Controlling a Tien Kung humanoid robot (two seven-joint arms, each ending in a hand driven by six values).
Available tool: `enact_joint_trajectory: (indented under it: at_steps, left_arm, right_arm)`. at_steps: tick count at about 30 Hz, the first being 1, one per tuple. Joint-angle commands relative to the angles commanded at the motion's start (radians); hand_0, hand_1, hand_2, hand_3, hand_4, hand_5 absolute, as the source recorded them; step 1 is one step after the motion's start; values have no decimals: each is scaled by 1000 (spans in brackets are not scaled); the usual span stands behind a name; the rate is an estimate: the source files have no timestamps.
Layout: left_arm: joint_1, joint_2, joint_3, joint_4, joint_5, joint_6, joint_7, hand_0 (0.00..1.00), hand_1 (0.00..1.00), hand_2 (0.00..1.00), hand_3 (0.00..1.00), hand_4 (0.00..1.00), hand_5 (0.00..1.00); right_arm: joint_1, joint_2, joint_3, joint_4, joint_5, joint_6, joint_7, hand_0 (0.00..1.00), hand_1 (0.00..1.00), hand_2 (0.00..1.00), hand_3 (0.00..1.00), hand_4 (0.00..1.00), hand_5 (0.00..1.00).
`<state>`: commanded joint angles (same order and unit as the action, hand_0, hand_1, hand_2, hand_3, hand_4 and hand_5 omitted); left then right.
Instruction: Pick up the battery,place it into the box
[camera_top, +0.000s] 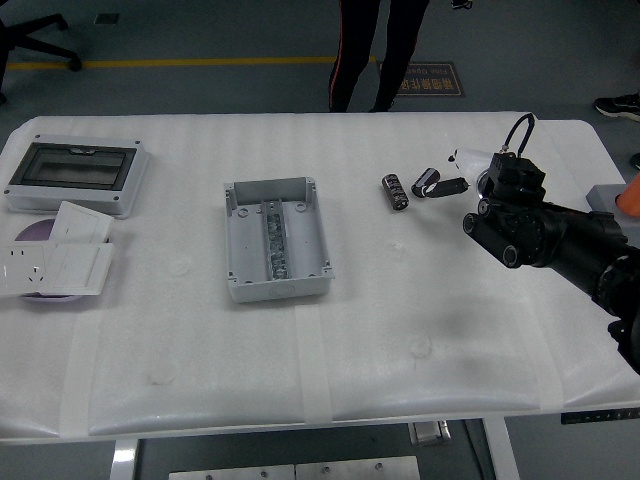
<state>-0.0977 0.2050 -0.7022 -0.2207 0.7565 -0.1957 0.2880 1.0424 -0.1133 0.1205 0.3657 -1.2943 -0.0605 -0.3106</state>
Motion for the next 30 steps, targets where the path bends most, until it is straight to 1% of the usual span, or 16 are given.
enact_joint_trajectory:
  at_steps: [10, 17, 24, 25, 30]
  left_arm:
    - [-4, -4, 1, -1, 3, -1, 3, 376, 603, 496, 352, 477, 372]
    - [-7, -7, 16, -2, -3, -2, -1, 376, 603, 494, 349, 476, 372]
    - [-9, -9, 22, -2, -2, -3, -3, 376, 603, 494, 350, 477, 372]
    - [-9, -9, 24, -2, -2, -4, -4, 376, 603, 493, 350, 478, 372]
    - [-8, -10, 22, -3, 3, -5, -3, 376, 603, 493, 350, 478, 372]
  right_arm:
    - [-11, 19, 52, -22, -44, 24, -2, 803, 701, 806, 866, 935, 696]
    - [-22, 25, 94, -36, -81, 40, -6, 802, 701, 807, 869, 937, 701]
    - [-22, 31, 117, -39, -104, 43, -10, 801, 700, 805, 870, 936, 702]
    - [-22, 32, 120, -39, -107, 42, -10, 801, 694, 803, 871, 894, 665]
    - [-20, 37, 126, -39, -116, 38, -12, 801, 694, 803, 871, 894, 665]
